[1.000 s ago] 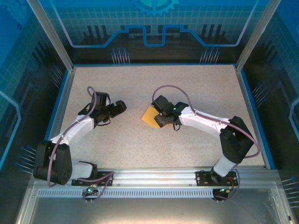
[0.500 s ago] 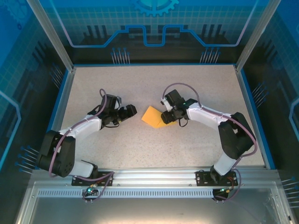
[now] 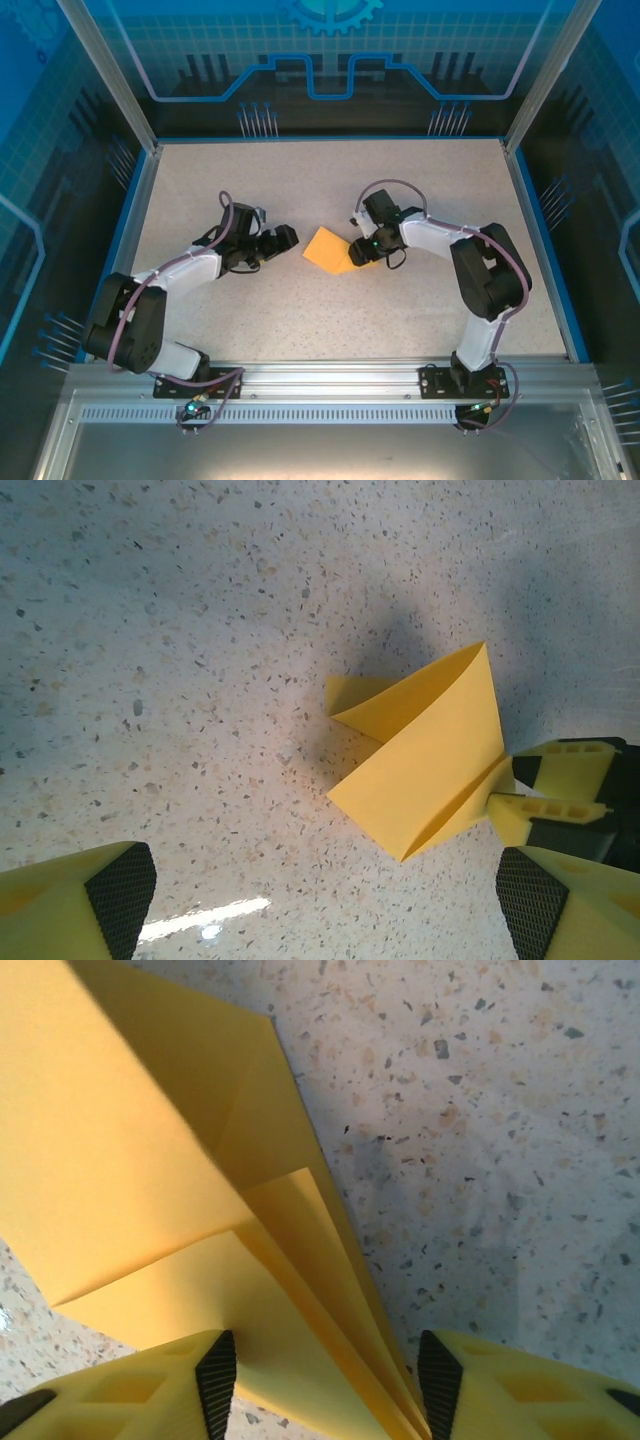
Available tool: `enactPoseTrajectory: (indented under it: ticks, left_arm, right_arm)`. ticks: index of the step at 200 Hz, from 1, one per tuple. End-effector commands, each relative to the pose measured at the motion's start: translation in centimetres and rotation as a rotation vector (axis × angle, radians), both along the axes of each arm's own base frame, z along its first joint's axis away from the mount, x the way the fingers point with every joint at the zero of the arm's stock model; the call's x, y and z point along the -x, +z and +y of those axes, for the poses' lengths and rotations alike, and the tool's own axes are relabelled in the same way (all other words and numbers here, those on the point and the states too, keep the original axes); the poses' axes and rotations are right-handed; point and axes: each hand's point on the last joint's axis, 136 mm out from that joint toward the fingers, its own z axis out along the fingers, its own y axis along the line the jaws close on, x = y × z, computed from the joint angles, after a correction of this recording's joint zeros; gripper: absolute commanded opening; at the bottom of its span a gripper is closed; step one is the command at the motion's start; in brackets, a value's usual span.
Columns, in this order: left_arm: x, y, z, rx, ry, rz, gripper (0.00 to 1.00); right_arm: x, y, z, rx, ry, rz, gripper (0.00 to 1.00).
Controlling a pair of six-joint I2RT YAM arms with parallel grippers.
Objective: Fold a paper plane with a square sheet of paper (pick it up from the middle)
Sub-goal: Fold the wing for the fifth time at the center of the table.
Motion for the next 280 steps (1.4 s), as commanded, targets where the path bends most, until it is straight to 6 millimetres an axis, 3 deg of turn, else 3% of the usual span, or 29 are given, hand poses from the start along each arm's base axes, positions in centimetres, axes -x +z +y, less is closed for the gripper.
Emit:
enactPoseTrajectory:
  ticks: [1,65,116,171,280]
  left_arm:
    - [0.5,-0.5,-0.8,0.028,-0.027,0.016,0.92]
    - [0.8,-0.6,-1.7,0.059,-0.055,0.020,0.92]
    - [1.6,-1.5,-3.7,0.114,-0.099,0.044,0.89]
    - [1.9,-2.5,-5.5,0.147,-0.131,0.069,0.85]
    - [1.3,-3.4,-9.8,0.227,-0.187,0.093,0.67]
  right_arm:
    - [-0.3,0.1,0.6,-0.092,-0.027,0.059,0.50]
    - [1.1,1.0,1.9,-0.218,-0.054,0.159,0.28]
    - [1.6,0.2,2.2,-0.250,-0.118,0.225,0.19]
    - [1.2,-1.7,1.3,-0.197,-0.170,0.252,0.18]
    - [1.2,-2.0,1.0,-0.199,-0.190,0.266,0.17]
